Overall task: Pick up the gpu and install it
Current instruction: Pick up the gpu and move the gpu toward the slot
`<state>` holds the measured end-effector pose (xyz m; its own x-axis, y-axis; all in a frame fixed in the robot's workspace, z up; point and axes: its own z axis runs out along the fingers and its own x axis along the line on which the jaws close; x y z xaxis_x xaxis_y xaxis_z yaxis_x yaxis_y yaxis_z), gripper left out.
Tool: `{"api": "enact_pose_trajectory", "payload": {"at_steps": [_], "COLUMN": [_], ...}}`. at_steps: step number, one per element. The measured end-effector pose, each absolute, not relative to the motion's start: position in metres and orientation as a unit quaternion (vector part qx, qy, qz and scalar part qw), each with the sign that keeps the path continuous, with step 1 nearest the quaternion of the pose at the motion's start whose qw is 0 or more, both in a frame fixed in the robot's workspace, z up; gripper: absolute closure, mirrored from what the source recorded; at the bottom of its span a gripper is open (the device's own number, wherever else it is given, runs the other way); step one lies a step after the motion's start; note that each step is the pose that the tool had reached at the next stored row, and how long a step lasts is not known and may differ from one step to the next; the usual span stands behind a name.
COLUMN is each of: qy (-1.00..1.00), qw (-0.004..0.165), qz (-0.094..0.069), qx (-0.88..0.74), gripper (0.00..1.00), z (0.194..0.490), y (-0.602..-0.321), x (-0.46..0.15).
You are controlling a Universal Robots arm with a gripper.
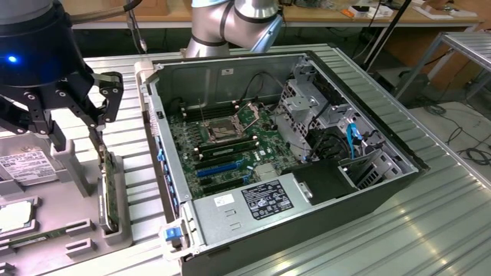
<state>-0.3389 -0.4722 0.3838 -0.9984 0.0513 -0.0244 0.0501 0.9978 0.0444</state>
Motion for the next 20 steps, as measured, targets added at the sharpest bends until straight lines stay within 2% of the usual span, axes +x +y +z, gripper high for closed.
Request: {"api": "enact_pose_trajectory", "payload": {"at_steps": [20], "qy": [0.999], "qw": [0.013], "qz": [0.022], "qx": [0.025], "gripper": [0.52], "z": [0.3735], "y": [-0.4722], "x": [-0.3389]}}
